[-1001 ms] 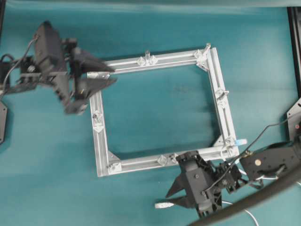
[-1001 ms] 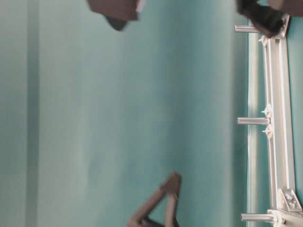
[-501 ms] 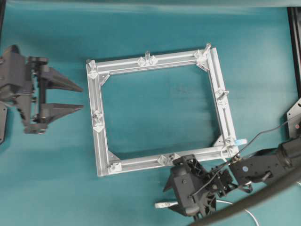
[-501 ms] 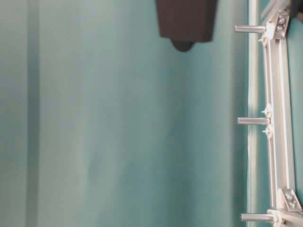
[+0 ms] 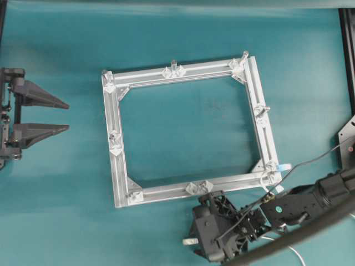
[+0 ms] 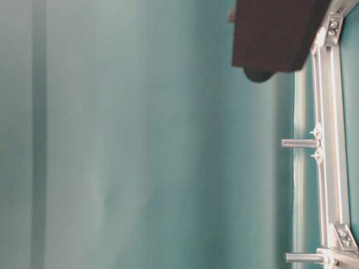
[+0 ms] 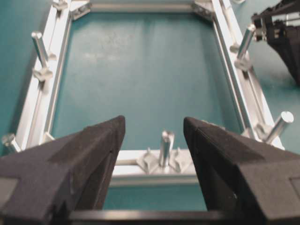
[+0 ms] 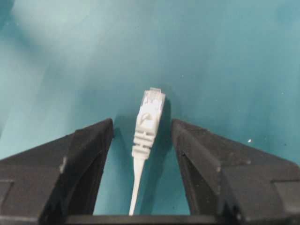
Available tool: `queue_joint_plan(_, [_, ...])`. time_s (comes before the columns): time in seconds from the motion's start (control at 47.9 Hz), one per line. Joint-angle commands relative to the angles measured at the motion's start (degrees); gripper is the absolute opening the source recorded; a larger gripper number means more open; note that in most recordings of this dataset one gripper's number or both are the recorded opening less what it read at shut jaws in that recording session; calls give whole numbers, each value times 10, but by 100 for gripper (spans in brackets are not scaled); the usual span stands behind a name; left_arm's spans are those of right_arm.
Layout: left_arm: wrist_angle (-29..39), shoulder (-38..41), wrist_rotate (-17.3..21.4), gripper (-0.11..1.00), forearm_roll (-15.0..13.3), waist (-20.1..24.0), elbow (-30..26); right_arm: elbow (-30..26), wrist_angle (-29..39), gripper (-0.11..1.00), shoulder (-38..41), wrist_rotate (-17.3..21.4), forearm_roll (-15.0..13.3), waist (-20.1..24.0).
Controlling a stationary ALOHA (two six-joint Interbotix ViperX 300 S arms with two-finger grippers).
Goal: Move the cable alternately left and right between 8 pins so it hooks onto each one.
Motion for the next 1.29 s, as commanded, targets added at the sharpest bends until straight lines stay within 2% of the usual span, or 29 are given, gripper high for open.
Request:
queue_joint_plan(0.0, [11, -8, 5, 65, 3, -3, -2, -13, 6, 54, 6, 11, 0, 4])
queue_joint_plan(0.042, [15, -12, 4, 65, 3, -2, 1, -13, 12, 50, 8, 16, -1, 3])
queue_joint_plan(0.167, [16, -20, 4, 65, 3, -3, 6, -13, 43, 22, 6, 28, -1, 4])
queue_joint_plan(0.209, [17, -22, 4, 65, 3, -3, 6, -12, 54, 16, 2, 32, -1, 4])
queue_joint_plan(0.355, [17, -29, 4, 65, 3, -2, 11, -1, 84, 16, -47, 50, -1, 4])
queue_joint_plan(0.48, [16, -39, 5, 65, 3, -2, 12, 32, 98, 16, -118, 81, -1, 4])
queue_joint_plan(0.626, [16, -47, 4, 65, 3, -3, 18, 75, 142, 16, -187, 129, -1, 0])
queue_joint_plan(0.751, [17, -50, 5, 65, 3, -3, 23, 98, 192, 16, -225, 178, -10, -29])
queue_joint_plan(0.835, [16, -51, 4, 65, 3, -3, 25, 98, 216, 16, -237, 210, -32, -57])
queue_joint_plan(0.981, [17, -50, 4, 65, 3, -3, 26, 85, 253, 16, -242, 278, -98, -116])
queue_joint_plan(1.127, [17, -50, 4, 65, 3, -4, 28, 59, 297, 16, -240, 357, -179, -161])
queue_joint_plan(1.21, [17, -50, 4, 65, 3, -3, 28, 40, 319, 16, -226, 410, -216, -182])
queue_joint_plan(1.273, [17, -51, 4, 65, 3, -4, 29, 25, 324, 16, -208, 445, -224, -193])
